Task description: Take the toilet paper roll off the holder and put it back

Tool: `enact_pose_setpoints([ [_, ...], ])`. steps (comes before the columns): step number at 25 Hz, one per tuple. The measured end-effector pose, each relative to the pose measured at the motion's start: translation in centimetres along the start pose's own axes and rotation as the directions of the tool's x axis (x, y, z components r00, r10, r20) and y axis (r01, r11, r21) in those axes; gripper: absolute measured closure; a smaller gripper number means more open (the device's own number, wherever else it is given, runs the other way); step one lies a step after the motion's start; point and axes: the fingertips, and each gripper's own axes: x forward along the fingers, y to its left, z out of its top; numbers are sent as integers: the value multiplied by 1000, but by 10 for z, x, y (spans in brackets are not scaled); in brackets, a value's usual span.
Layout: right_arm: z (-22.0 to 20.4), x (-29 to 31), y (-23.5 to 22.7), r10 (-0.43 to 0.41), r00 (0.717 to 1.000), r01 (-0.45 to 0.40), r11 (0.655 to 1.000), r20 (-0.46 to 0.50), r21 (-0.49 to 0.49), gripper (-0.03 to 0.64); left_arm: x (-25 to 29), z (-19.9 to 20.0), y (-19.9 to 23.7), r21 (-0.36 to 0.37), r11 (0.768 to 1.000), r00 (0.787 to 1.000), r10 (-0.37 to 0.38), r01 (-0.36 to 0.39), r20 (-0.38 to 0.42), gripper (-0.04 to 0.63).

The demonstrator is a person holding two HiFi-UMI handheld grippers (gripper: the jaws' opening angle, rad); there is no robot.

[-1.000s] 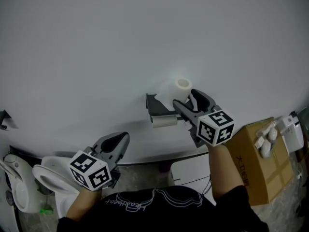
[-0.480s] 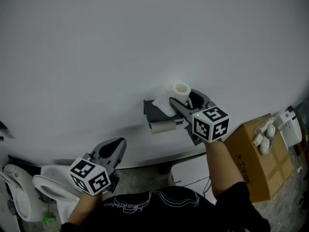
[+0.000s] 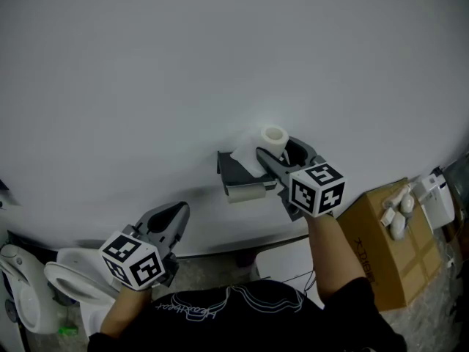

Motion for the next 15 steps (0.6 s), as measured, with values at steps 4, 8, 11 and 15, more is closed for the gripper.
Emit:
enact_pose_setpoints([
  [4,10,-9,3,1,999,-1,1000,39,1,336,-1,2,0,-3,1000,1000,5,-5,5,591],
  [8,26,-26,7,9,996,-9,1000,87,-4,337,0,6,-4,0,1000,1000,5,-5,13,591],
  [11,42,-45,10,13,991,-11,1000,137,-19,337,0,8,-10,5,1000,1000,5,-5,17,591],
  [15,64,-81,17,26,980,-18,999,198,-42,337,0,8,-26,6,1000,1000,7,-7,19,591],
])
